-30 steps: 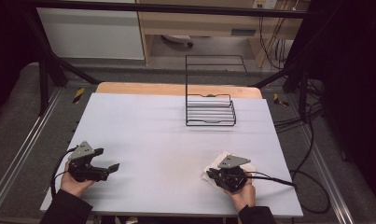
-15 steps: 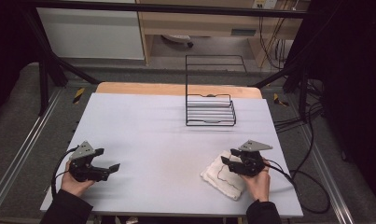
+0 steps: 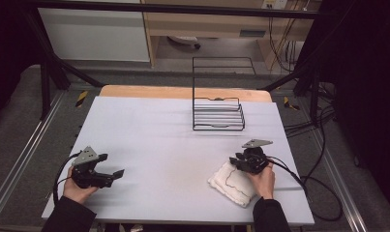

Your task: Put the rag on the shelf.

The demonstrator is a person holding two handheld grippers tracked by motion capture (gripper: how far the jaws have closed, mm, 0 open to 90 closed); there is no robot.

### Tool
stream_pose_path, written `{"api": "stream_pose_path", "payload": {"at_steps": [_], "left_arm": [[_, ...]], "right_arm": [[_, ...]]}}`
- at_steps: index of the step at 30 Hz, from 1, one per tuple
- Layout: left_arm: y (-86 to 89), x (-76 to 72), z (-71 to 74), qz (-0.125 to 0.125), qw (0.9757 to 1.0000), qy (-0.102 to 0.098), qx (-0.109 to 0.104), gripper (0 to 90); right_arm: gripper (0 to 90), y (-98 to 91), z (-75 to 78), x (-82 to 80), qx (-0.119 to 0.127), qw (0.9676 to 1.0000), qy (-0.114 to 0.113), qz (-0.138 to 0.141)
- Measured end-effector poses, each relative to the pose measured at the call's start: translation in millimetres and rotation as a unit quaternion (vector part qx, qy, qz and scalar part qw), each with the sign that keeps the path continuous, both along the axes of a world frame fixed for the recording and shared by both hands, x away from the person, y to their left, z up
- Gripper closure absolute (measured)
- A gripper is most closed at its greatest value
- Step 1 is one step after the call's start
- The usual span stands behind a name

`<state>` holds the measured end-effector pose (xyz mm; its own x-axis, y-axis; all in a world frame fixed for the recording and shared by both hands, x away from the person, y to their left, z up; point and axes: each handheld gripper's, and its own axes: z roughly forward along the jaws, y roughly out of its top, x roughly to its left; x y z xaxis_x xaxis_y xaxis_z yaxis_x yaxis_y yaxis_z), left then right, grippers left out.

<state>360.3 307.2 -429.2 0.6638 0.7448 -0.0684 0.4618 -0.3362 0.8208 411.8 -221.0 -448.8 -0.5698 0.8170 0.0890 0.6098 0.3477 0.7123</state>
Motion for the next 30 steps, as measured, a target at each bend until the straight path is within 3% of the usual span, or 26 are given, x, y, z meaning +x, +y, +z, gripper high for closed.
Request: {"api": "stream_pose_path", "payload": {"at_steps": [4, 6, 9, 15, 17, 26, 28, 30], "left_arm": [[-0.2, 0.0, -0.1, 0.000, 1.0000, 0.000, 0.001, 5.7], [-0.3, 0.2, -0.2, -0.001, 1.0000, 0.000, 0.001, 5.7], [-0.3, 0.2, -0.2, -0.001, 1.0000, 0.000, 0.001, 5.6], [-0.5, 0.6, -0.4, 0.000, 1.0000, 0.001, -0.001, 5.7], [-0.9, 0.5, -0.5, 0.001, 1.0000, 0.001, 0.000, 5.7], [0.2, 0.2, 0.1, 0.001, 1.0000, 0.000, 0.000, 5.7], [-0.1, 0.3, 0.2, 0.002, 1.0000, 0.000, -0.002, 5.7], [-0.6, 0.5, 0.4, 0.004, 1.0000, 0.001, -0.003, 5.7]], "right_arm": [[72.0, -0.9, 0.0, 1.2, 0.012, 0.9998, 0.016, -0.004], [82.2, -0.8, 1.5, 0.5, 0.013, 0.9997, 0.019, -0.005], [84.3, 0.1, 3.1, 0.0, 0.008, 0.9998, 0.017, -0.006], [85.0, 5.4, 12.6, -2.3, 0.025, 0.9996, -0.016, 0.002], [85.0, 17.5, 19.0, -1.2, 0.035, 0.9985, -0.034, 0.026], [83.9, 50.9, 10.2, 11.8, 0.019, 0.9960, -0.039, 0.078], [81.0, 50.4, 8.1, 13.7, 0.020, 0.9964, -0.034, 0.075], [73.3, 49.3, 10.6, 12.7, 0.030, 0.9955, -0.048, 0.076]]}}
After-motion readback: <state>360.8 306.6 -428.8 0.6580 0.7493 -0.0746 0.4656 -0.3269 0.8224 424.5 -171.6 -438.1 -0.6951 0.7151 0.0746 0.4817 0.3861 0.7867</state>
